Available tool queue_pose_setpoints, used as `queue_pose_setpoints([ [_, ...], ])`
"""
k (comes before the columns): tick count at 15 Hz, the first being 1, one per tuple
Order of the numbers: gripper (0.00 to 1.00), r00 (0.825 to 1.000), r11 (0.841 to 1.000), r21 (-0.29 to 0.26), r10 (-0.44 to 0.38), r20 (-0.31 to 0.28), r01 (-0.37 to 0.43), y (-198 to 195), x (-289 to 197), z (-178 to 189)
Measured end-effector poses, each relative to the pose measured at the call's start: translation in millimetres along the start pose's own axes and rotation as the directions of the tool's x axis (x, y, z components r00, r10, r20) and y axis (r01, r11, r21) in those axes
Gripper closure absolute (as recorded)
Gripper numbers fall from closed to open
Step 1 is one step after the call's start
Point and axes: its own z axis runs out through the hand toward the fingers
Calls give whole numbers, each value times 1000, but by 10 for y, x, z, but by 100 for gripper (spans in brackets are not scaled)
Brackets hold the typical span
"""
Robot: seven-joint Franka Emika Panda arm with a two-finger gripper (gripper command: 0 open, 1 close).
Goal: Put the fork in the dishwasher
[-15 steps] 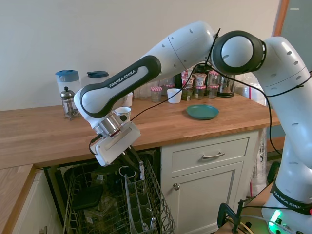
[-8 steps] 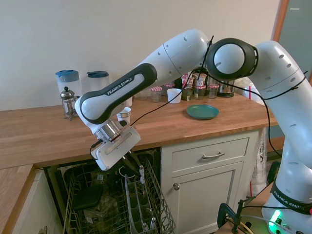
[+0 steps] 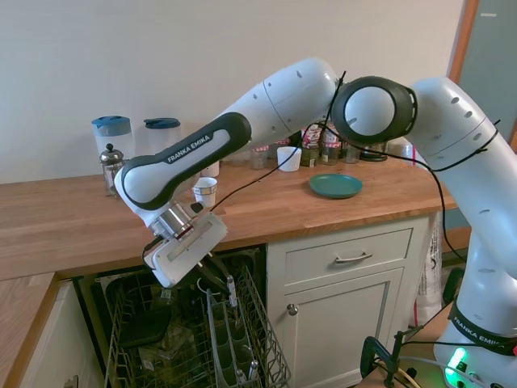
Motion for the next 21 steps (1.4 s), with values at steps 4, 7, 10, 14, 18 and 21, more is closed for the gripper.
queue_pose_setpoints([
  [4,100,1000,999,-50,11,14,-10,-169,99,117],
  [7,0,1000,999,-41,11,14,-10,-237,137,106],
  [10,0,1000,999,-33,12,12,-12,-247,149,92],
  [14,0,1000,999,-33,15,13,-14,-256,170,100],
  [18,0,1000,1000,-16,15,6,-15,-242,168,19],
  [21,0,1000,1000,18,17,-12,-17,-142,122,-179],
])
